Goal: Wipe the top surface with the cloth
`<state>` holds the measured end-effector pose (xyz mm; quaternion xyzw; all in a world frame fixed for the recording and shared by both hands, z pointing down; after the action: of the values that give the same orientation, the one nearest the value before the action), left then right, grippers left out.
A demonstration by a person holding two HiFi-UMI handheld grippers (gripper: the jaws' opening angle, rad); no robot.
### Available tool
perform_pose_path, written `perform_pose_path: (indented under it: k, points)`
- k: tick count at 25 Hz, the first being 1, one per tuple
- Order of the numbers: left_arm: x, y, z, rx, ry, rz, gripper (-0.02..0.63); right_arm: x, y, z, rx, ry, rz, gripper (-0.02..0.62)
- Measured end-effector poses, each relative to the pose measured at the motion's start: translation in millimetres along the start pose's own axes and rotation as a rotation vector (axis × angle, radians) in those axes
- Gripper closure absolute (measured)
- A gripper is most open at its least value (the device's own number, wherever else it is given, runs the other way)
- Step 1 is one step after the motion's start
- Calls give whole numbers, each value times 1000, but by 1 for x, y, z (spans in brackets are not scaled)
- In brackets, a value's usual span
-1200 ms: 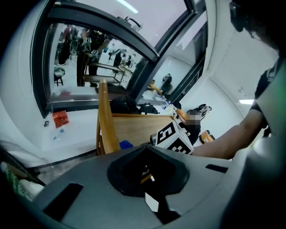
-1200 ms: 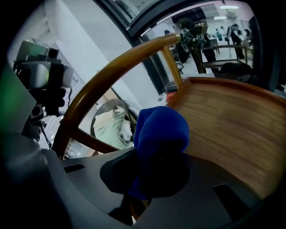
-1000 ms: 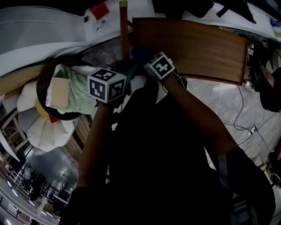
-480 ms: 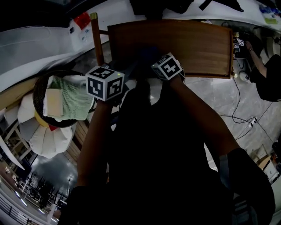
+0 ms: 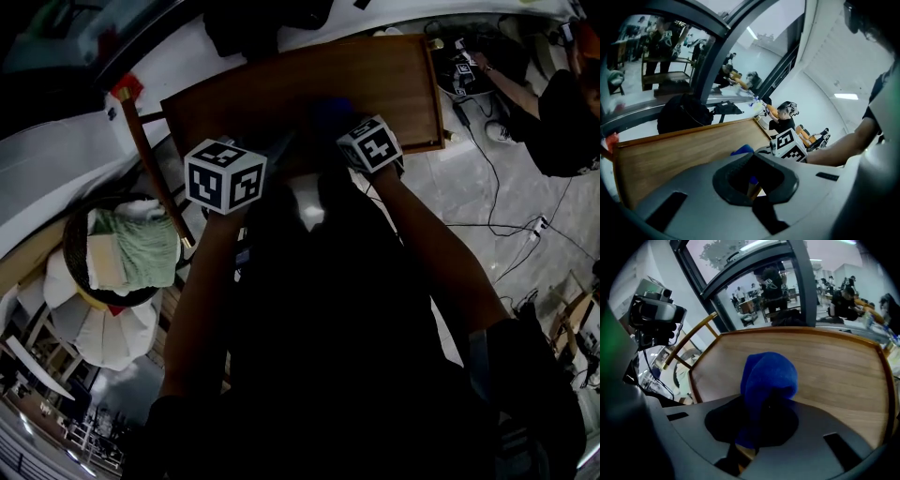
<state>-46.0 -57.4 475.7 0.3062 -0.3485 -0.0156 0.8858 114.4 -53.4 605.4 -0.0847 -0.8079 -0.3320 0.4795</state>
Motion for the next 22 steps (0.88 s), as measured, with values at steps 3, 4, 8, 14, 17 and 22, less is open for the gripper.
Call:
perform_pose_path:
  k: [3, 4, 8, 14, 17, 22]
  points:
    - [25, -11, -16, 24, 29, 13, 598, -23, 13, -31, 41, 43, -12, 534]
    - [32, -14, -20, 31, 36, 18, 598, -30, 18, -42, 62, 61, -13, 534]
    - [55, -23, -34, 53, 60, 27, 598, -58, 33, -78, 122, 132, -25, 534]
    - [80, -33, -52, 73, 87, 26, 598, -93, 46, -116, 187, 246, -9, 534]
    - [83, -36, -57, 75, 95, 17, 598, -105, 49, -131, 194, 322, 13, 534]
    - [73, -32, -52, 50, 85, -5, 598, -112, 55, -144, 249, 404, 41, 534]
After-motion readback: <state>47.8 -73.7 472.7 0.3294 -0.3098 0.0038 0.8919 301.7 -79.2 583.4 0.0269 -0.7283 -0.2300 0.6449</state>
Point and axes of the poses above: the fingertips, and each gripper's own axes: x forward along the fingers, z to its left, y out of its underside, the point moved 7 cm from there along -x, backward along the fingers
